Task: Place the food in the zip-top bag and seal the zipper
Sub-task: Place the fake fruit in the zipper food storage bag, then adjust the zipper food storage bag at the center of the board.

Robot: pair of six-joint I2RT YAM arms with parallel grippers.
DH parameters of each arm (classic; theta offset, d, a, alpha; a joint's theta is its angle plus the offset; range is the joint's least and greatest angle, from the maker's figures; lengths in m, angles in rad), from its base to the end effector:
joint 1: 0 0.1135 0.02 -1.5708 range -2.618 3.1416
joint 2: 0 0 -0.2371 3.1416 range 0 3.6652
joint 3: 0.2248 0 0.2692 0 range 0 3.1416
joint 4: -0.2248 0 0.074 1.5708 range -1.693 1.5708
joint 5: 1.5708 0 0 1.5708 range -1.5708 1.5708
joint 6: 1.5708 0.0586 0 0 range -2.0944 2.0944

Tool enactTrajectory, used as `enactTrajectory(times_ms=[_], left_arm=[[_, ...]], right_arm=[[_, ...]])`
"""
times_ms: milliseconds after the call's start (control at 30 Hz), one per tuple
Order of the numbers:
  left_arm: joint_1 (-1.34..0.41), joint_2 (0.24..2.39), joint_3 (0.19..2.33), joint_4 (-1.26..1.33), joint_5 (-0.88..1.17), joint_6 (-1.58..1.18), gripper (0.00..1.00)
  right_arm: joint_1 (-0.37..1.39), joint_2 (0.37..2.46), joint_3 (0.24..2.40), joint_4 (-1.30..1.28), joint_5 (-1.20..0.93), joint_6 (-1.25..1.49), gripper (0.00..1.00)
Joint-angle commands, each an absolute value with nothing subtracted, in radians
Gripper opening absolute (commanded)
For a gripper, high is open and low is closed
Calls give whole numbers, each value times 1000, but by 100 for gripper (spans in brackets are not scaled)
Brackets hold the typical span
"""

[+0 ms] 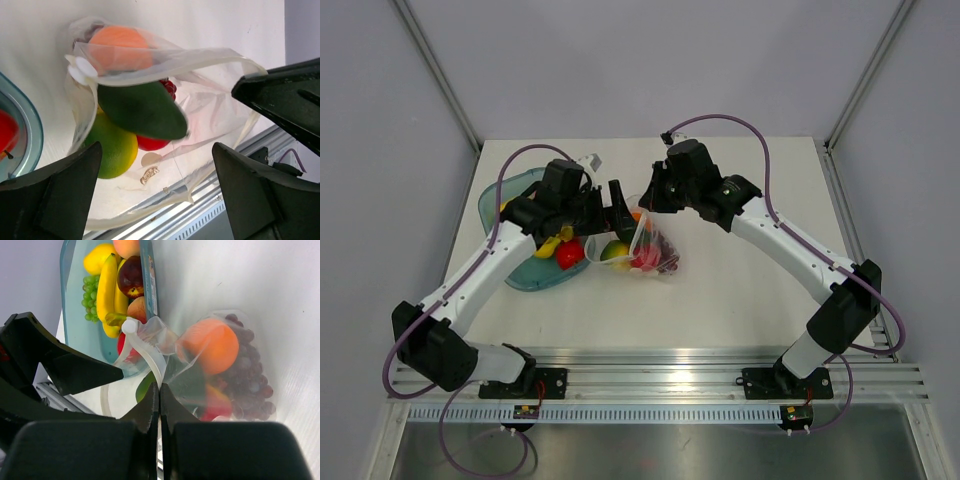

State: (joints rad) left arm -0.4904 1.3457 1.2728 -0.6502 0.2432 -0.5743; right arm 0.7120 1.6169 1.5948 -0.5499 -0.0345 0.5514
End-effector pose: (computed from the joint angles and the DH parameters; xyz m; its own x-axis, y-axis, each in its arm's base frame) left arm 0.2856 -0.1685 0.2988 -0.8249 -0.1573 -0.5429 0.2004 0.8167 -0.5411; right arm 0.3061 0.2668 0.3328 -0.7026 0.0852 -0.7064 -0.3602 0.8136 0.4564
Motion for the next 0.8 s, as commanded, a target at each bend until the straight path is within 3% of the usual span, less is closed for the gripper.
enactTrajectory(times_ms=[0, 67, 133, 267, 300, 333, 367, 500, 567, 633, 767], left_arm=[[-497, 1318, 1345, -676, 282, -542, 97], [-497, 1309, 1385, -727, 267, -516, 96], [-495, 1292, 1402, -752, 230, -502, 84], [-462, 1233, 1402, -807, 131, -491, 25], [-425, 1218, 1387, -808, 124, -492, 22], [-405, 1215, 1370, -807, 130, -494, 22], [-388, 1216, 1356, -813, 136, -494, 32], [-371, 1235, 1273, -822, 109, -491, 93], [-371, 1258, 1238, -804, 109, -488, 95], [-371, 1287, 1191, -766, 133, -494, 90], [-382, 1337, 1154, -687, 225, -518, 70]], right_arm=[[724, 1577, 1623, -511, -11, 557, 0], [723, 1577, 1623, -514, -9, 557, 0], [723, 1575, 1621, -514, -9, 560, 0], [723, 1568, 1614, -512, -6, 560, 0], [724, 1568, 1611, -512, -6, 560, 0], [723, 1566, 1609, -511, -6, 561, 0], [723, 1568, 1611, -509, -6, 561, 0], [723, 1566, 1608, -509, -8, 563, 0], [723, 1568, 1611, -509, -6, 564, 0], [723, 1568, 1612, -512, -6, 563, 0], [723, 1559, 1609, -514, -6, 561, 0]])
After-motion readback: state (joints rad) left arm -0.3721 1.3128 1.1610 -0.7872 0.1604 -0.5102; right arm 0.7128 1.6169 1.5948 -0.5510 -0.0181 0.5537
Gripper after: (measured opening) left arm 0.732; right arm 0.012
